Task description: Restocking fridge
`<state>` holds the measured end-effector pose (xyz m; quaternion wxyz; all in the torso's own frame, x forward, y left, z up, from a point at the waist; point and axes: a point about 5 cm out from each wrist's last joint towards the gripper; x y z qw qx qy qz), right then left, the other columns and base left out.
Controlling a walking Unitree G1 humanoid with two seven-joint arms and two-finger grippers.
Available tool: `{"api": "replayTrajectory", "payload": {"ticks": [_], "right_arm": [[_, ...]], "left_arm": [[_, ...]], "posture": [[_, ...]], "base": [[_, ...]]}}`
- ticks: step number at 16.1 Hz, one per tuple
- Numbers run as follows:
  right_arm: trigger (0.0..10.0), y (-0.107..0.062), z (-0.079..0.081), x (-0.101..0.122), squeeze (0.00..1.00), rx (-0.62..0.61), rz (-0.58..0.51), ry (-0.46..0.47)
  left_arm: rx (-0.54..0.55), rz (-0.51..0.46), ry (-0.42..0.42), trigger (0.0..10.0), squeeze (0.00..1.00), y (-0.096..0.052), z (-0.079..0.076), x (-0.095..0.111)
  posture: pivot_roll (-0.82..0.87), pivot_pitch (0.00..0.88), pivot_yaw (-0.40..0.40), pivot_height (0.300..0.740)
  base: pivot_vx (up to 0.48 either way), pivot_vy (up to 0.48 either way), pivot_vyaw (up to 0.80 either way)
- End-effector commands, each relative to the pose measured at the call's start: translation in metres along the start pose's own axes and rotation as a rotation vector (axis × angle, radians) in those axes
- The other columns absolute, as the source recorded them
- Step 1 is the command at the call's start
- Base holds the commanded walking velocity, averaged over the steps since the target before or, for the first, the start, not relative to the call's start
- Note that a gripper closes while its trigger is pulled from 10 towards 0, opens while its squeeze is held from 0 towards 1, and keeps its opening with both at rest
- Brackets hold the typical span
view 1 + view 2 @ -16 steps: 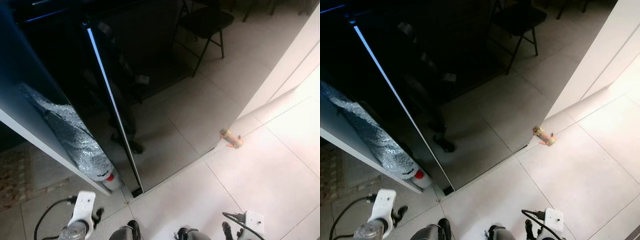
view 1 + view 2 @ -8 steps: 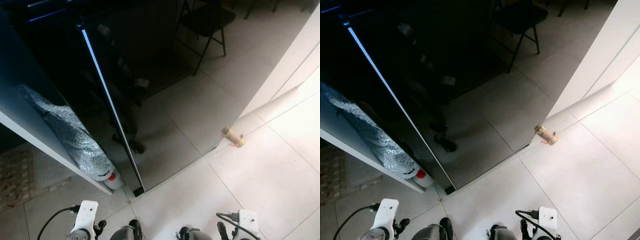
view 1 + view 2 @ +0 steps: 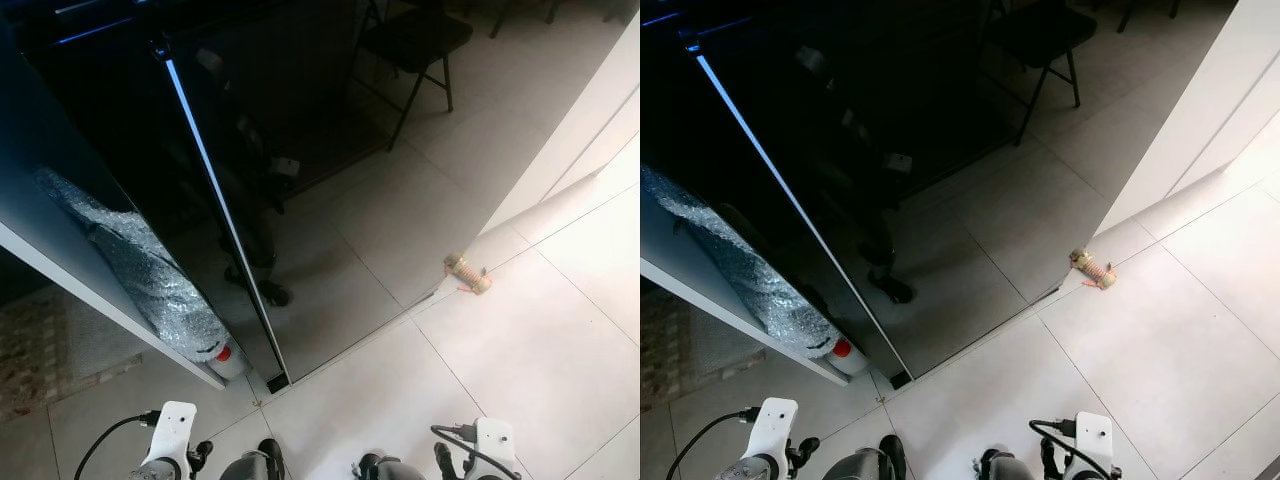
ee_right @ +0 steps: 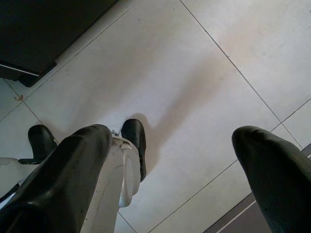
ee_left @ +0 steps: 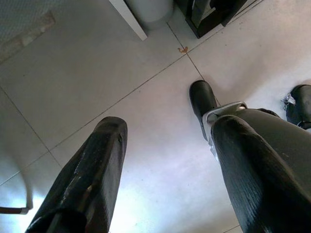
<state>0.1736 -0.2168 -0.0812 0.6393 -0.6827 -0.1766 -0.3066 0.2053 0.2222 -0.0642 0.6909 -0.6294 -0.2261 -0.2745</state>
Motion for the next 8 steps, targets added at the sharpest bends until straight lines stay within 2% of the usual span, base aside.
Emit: {"api": "replayTrajectory", "payload": {"ticks": [1, 8], "right_arm": [[10.0, -0.0026, -0.0011, -0.01, 0.0, -0.007, 0.028, 0.004], [10.0, -0.0026, -0.0011, -0.01, 0.0, -0.007, 0.028, 0.004]], "left_arm": [[-0.003, 0.064, 0.014, 10.0, 0.0, -0.0034, -0.0008, -0.017], [-0.003, 0.064, 0.014, 10.0, 0.0, -0.0034, -0.0008, -0.017]], "posture": [[-0.06, 0.222, 0.018, 0.74], [-0.06, 0.222, 0.018, 0.74]], "base": [[0.0, 0.0, 0.0], [0.0, 0.0, 0.0]]}}
Point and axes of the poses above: a point about 5 cm out from each wrist's last joint towards the gripper, its own y axis pointing out of the wrist towards the gripper, its own x axis along the axis of the wrist's last joint, z = x × y, and after that the axes turned 2 degrees about -y, right-handed
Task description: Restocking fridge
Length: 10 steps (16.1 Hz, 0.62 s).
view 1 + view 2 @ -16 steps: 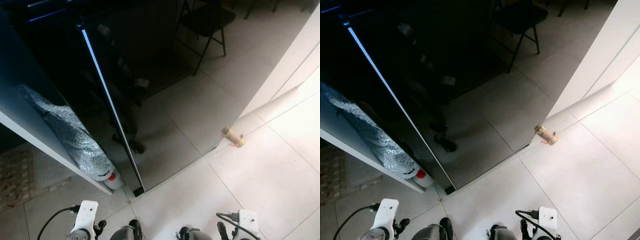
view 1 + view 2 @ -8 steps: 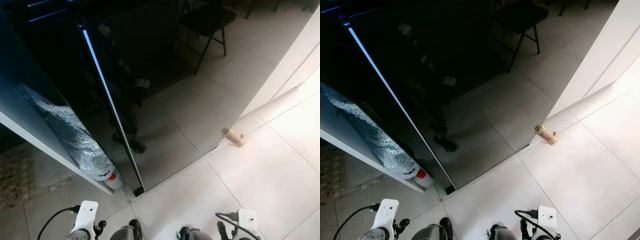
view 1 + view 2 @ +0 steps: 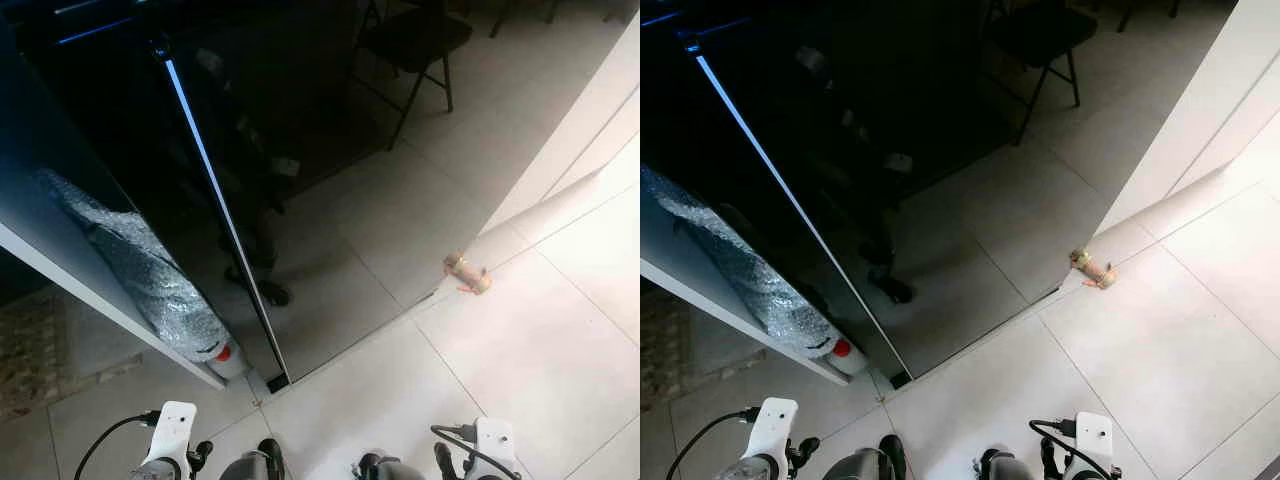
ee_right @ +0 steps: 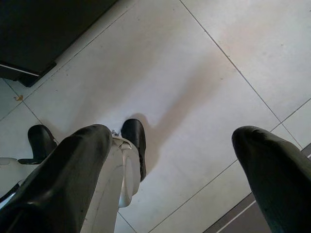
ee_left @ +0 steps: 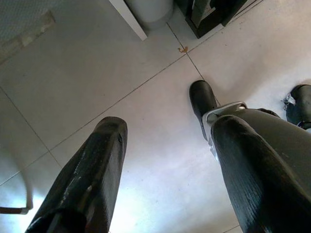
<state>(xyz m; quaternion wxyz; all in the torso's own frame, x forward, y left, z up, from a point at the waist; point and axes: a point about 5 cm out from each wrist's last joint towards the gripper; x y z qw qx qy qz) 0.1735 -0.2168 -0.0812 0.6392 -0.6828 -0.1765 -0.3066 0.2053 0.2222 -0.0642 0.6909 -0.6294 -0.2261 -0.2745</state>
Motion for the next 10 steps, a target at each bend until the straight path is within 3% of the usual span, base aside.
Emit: {"api": "replayTrajectory", "payload": {"ticks": [1, 10], "right_arm": [[10.0, -0.0026, -0.001, -0.01, 0.0, -0.006, 0.028, 0.004], [10.0, -0.0026, -0.001, -0.01, 0.0, -0.006, 0.028, 0.004]], "left_arm": [[-0.003, 0.064, 0.014, 10.0, 0.0, -0.0034, -0.0008, -0.017], [-0.003, 0.064, 0.014, 10.0, 0.0, -0.0034, -0.0008, -0.017]], "posture": [[-0.06, 0.222, 0.018, 0.74], [-0.06, 0.222, 0.018, 0.74]], "base": [[0.0, 0.0, 0.0], [0.0, 0.0, 0.0]]}}
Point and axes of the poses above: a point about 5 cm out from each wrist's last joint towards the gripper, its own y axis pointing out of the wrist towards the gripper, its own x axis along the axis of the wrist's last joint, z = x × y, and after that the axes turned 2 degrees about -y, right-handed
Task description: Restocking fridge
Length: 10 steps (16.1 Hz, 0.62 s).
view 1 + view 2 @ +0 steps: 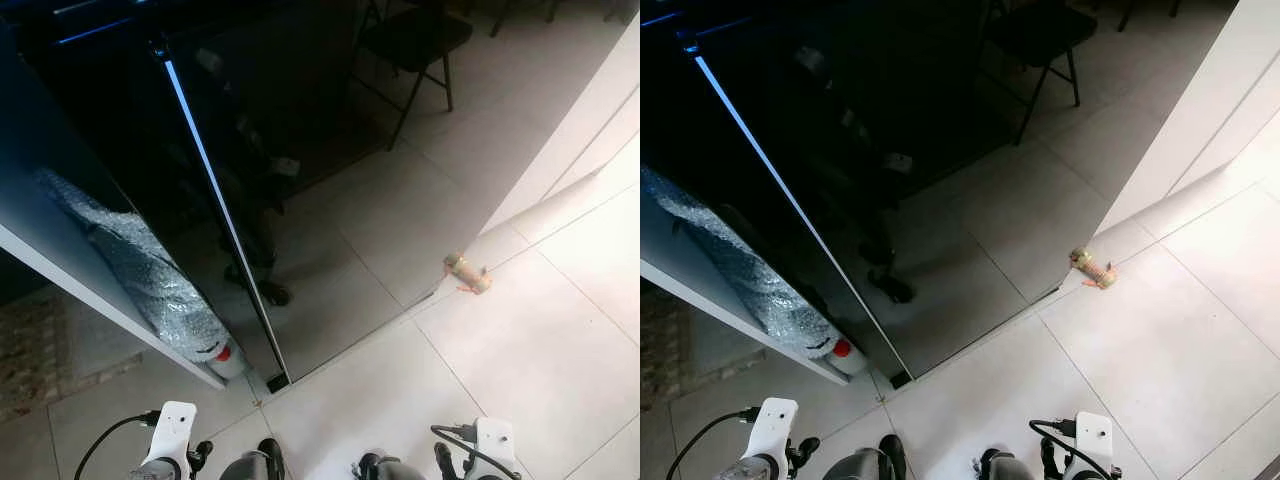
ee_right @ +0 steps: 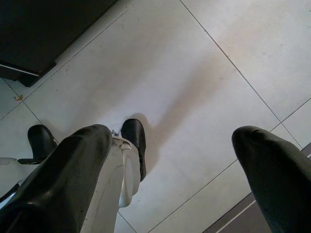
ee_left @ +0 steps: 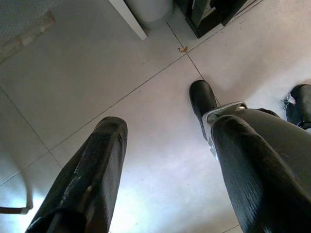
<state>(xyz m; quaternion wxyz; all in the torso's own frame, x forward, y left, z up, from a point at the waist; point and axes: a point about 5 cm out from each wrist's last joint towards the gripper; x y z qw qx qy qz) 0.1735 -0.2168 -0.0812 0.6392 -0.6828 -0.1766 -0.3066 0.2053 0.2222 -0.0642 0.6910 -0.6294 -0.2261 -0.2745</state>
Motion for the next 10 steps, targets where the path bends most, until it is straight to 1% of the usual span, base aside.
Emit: {"api": "replayTrajectory", "payload": {"ticks": [1, 5, 6, 7, 8, 10], "right_arm": [[10.0, -0.003, -0.001, -0.01, 0.0, -0.006, 0.028, 0.004], [10.0, -0.003, -0.001, -0.01, 0.0, -0.006, 0.028, 0.004], [10.0, -0.002, 0.0, -0.009, 0.0, -0.006, 0.03, 0.001], [10.0, 0.001, 0.013, -0.006, 0.0, 0.052, 0.046, -0.002], [10.0, 0.001, 0.018, -0.005, 0.0, 0.077, 0.054, -0.001], [10.0, 0.001, 0.019, -0.006, 0.0, 0.076, 0.057, 0.003]], "left_arm": [[-0.003, 0.064, 0.014, 10.0, 0.0, -0.003, -0.001, -0.017], [-0.003, 0.064, 0.014, 10.0, 0.0, -0.003, -0.001, -0.017], [-0.002, 0.066, 0.015, 10.0, 0.0, -0.003, -0.001, -0.017], [0.031, 0.089, -0.035, 10.0, 0.0, -0.007, 0.001, -0.029], [0.044, 0.1, -0.055, 10.0, 0.0, -0.009, 0.001, -0.035], [0.042, 0.103, -0.055, 10.0, 0.0, -0.01, 0.0, -0.038]], "posture": [[-0.06, 0.222, 0.018, 0.74], [-0.06, 0.222, 0.018, 0.74], [0.0, 0.0, 0.0, 0.74], [-0.03, 0.217, -0.012, 0.74], [-0.03, 0.223, -0.011, 0.74], [-0.03, 0.232, -0.011, 0.74]], "base": [[0.0, 0.0, 0.0], [0.0, 0.0, 0.0], [0.0, 0.0, 0.0], [0.0, 0.0, 0.0], [0.0, 0.0, 0.0], [0.0, 0.0, 0.0]]}}
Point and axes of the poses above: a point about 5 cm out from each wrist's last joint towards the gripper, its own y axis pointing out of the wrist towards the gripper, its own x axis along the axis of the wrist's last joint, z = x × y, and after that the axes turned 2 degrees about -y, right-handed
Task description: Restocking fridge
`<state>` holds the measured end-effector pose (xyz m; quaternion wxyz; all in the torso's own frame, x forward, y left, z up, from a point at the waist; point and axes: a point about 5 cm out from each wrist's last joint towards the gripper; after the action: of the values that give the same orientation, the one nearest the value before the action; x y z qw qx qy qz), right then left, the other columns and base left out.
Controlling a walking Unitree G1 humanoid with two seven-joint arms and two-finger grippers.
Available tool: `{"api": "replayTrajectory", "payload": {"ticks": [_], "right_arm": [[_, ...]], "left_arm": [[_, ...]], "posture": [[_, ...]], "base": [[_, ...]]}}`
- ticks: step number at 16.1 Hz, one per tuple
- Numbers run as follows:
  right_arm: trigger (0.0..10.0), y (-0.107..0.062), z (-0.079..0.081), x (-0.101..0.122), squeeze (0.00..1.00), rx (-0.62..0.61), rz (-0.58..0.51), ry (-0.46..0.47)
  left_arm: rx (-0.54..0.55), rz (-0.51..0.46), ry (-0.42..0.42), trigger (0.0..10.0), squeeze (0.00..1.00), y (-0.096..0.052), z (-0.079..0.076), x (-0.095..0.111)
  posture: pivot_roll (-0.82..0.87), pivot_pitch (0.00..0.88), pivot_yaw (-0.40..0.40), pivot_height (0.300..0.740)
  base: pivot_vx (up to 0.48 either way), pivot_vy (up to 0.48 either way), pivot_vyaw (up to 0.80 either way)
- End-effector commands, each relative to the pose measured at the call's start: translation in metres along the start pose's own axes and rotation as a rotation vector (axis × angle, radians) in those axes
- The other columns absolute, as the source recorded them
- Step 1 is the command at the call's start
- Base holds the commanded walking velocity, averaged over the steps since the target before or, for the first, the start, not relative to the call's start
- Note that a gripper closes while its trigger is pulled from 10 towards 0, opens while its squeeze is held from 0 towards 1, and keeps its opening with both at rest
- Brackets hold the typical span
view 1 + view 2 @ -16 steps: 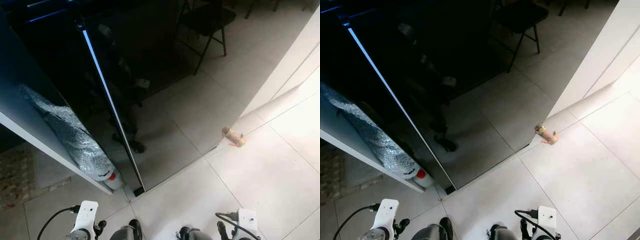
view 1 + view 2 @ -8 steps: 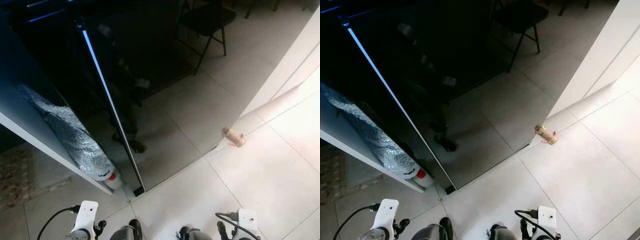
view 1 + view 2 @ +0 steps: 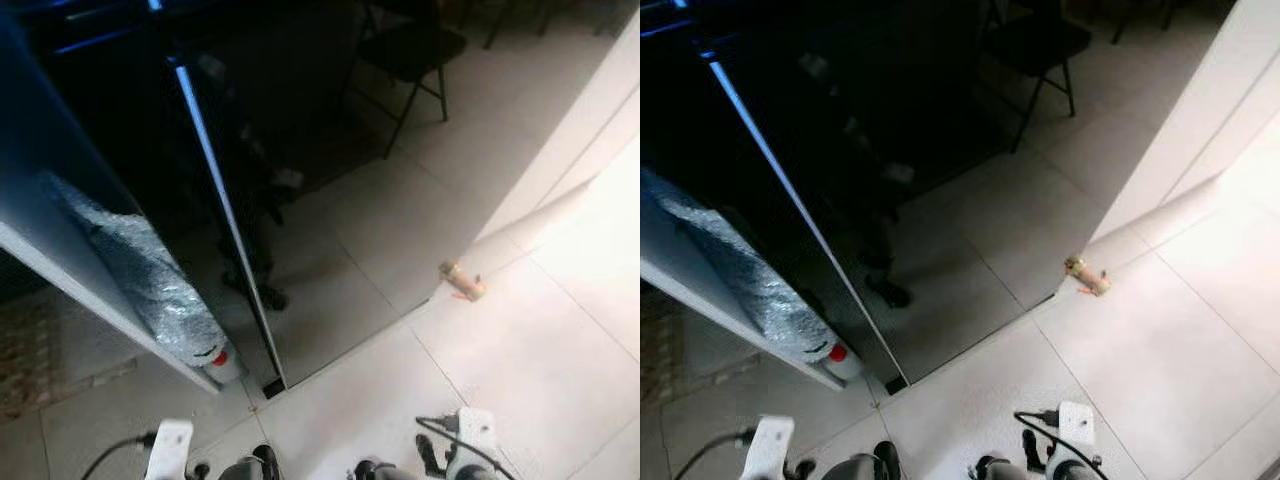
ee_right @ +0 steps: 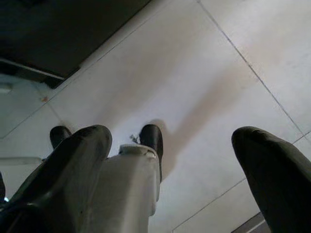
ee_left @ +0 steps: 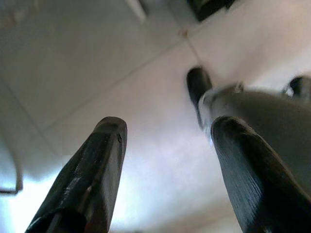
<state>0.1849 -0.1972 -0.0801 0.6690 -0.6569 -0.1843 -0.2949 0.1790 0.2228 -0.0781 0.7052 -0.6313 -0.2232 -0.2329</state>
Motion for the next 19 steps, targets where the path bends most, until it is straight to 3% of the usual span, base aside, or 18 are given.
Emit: {"api": "replayTrajectory", "payload": {"ticks": [1, 19], "right_arm": [[10.0, -0.0031, -0.0024, -0.0132, 0.0, -0.007, 0.045, 0.005], [10.0, -0.0046, 0.0033, -0.0211, 0.0, 0.001, 0.053, 0.041]], "left_arm": [[0.01, 0.034, -0.012, 10.0, 0.0, -0.0024, 0.0027, -0.0105], [-0.007, 0.007, 0.016, 10.0, 0.0, -0.0011, 0.0015, -0.0034]], "posture": [[-0.03, 0.237, -0.01, 0.74], [-0.06, 0.239, 0.017, 0.74]], "base": [[0.0, 0.0, 0.0], [0.0, 0.0, 0.0]]}}
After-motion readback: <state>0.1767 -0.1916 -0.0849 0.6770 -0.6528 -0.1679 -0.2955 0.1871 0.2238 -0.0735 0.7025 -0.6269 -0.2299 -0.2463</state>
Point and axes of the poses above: a point about 5 cm out from each wrist's last joint towards the gripper, its own y axis pointing out of the wrist towards the gripper, its own x axis along the axis of the wrist's last joint, z = x × y, and after that the axes turned 2 degrees about -y, right-handed
